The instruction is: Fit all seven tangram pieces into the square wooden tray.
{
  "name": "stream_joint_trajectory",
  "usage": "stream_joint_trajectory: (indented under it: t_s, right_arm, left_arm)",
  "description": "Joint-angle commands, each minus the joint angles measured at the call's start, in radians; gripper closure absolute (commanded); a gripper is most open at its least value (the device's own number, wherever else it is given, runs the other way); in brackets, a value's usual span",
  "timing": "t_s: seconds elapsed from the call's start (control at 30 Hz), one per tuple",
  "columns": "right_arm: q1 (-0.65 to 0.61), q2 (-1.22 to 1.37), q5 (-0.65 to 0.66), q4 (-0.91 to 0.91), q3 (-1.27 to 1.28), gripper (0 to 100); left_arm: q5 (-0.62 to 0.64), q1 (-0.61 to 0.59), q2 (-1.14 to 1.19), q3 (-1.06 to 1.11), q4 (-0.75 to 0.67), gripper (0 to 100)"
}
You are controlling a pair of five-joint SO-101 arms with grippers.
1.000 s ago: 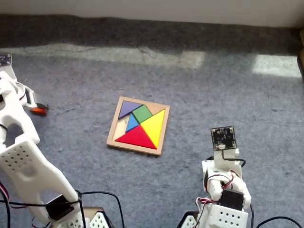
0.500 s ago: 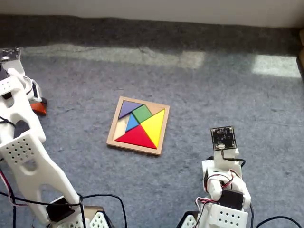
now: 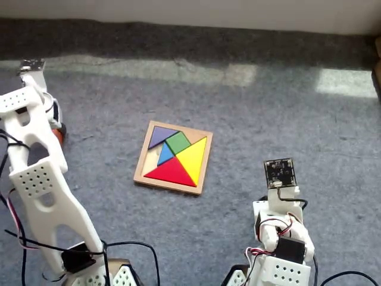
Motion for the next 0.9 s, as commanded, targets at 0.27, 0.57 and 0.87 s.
stream_joint_trajectory:
  t_s: [0.27, 0.57, 0.87]
  right_arm:
    - [0.015, -0.013, -0.002, 0.007, 0.065, 99.3]
    - [0.015, -0.013, -0.002, 0.007, 0.065, 99.3]
    - [0.015, -0.013, -0.002, 0.007, 0.065, 99.3]
  left_arm:
    - [-0.009, 0.226, -0.248, -0.025, 0.207, 89]
    - [0.035, 0.492, -0.493, 0.251, 0.204, 89]
    - [0.092, 0.754, -0.665, 0.615, 0.035, 88]
